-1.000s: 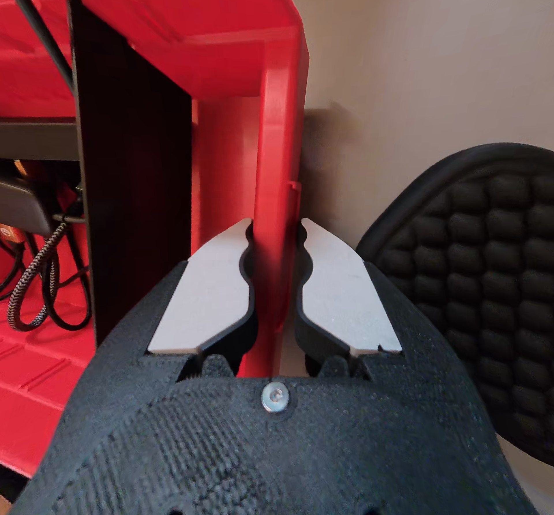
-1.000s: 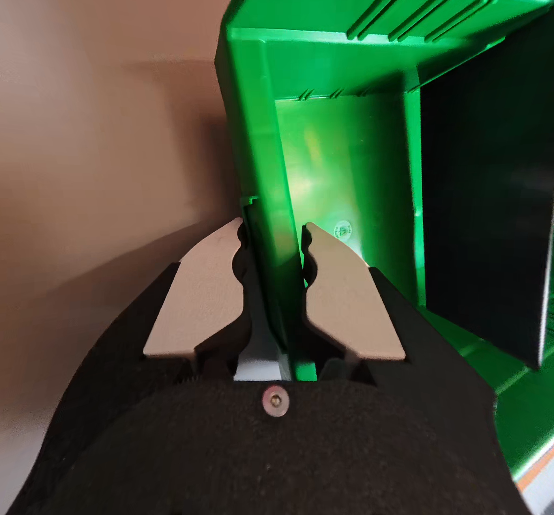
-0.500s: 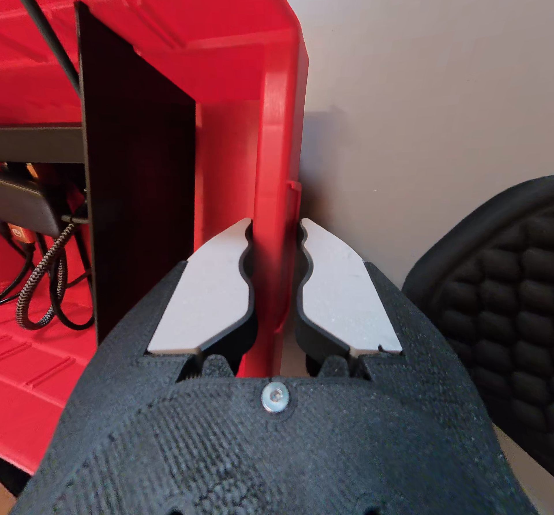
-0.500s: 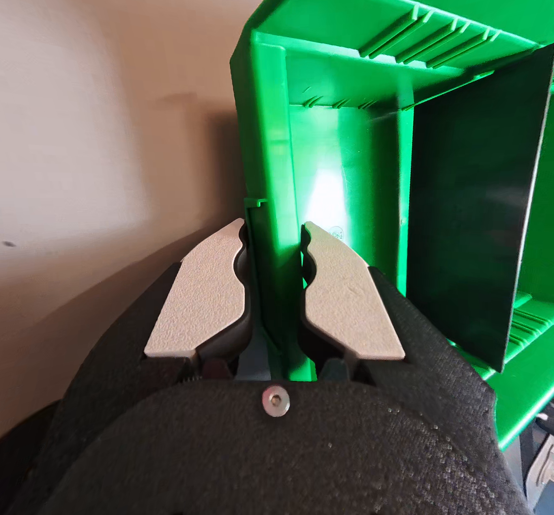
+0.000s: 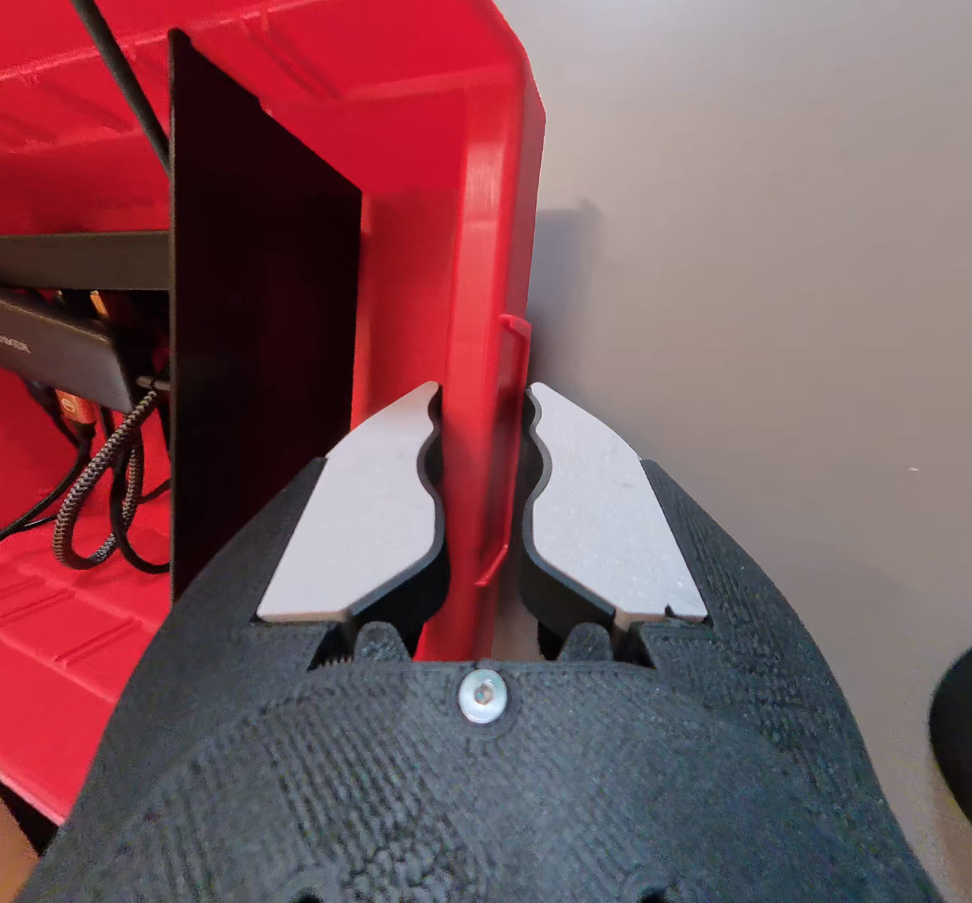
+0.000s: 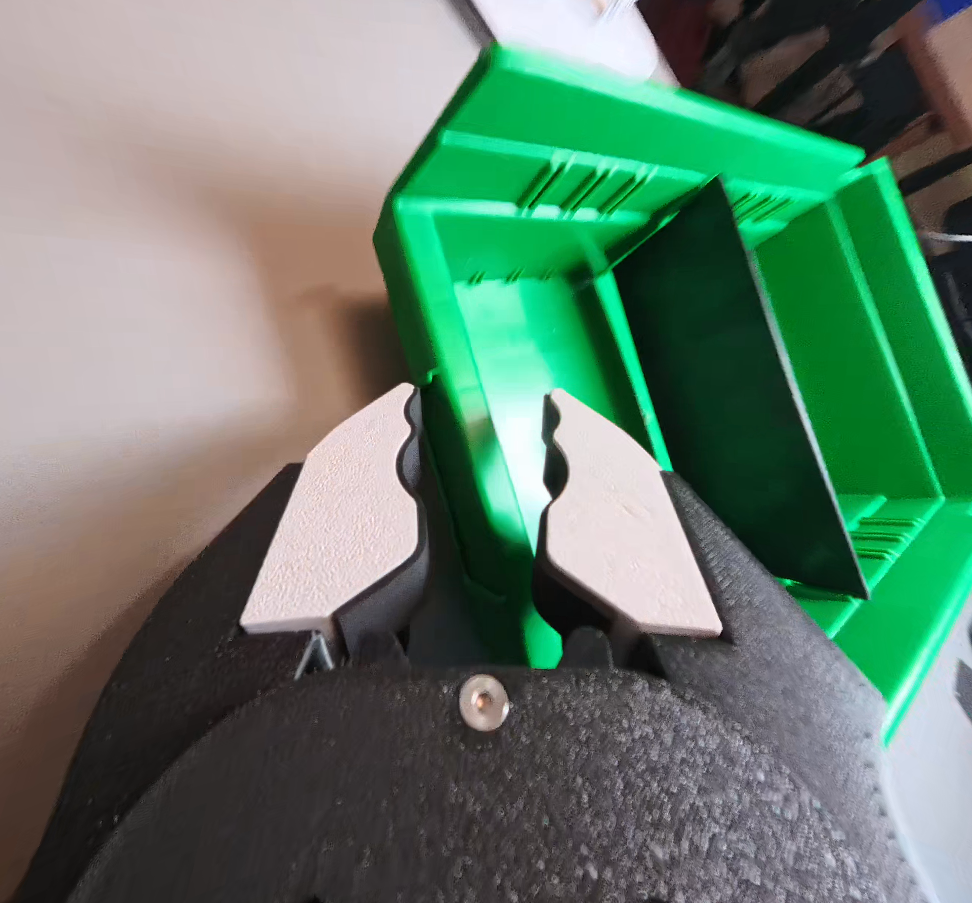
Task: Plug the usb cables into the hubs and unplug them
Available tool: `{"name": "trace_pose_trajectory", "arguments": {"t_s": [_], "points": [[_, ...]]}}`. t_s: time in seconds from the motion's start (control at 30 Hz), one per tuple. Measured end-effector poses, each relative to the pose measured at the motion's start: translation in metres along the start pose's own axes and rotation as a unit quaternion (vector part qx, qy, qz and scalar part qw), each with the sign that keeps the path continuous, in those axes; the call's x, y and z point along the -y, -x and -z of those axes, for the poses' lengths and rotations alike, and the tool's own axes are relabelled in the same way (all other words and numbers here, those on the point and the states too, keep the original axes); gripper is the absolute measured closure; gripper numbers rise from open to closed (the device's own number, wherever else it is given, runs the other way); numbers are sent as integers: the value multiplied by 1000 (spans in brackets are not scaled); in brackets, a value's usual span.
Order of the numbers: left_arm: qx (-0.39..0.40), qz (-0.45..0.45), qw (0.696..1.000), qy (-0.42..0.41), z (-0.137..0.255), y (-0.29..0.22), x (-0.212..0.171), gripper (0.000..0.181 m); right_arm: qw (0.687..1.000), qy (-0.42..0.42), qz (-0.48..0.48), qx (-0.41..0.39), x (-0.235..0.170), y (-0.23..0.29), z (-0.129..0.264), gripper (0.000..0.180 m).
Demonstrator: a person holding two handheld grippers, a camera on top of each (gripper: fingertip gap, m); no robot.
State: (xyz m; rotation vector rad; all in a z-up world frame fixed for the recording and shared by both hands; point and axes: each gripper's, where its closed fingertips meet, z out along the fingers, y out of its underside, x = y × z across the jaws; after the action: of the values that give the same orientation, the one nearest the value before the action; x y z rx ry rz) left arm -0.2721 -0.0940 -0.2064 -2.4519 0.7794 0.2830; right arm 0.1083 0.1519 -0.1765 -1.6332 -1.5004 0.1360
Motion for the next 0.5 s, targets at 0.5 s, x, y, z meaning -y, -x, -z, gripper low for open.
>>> {"name": "trace_pose_trajectory", "arguments": {"t_s": [0.5], "points": [[20, 152, 964, -219, 54, 22, 55, 143, 930, -308, -196, 23, 53, -11, 46, 142]]}}
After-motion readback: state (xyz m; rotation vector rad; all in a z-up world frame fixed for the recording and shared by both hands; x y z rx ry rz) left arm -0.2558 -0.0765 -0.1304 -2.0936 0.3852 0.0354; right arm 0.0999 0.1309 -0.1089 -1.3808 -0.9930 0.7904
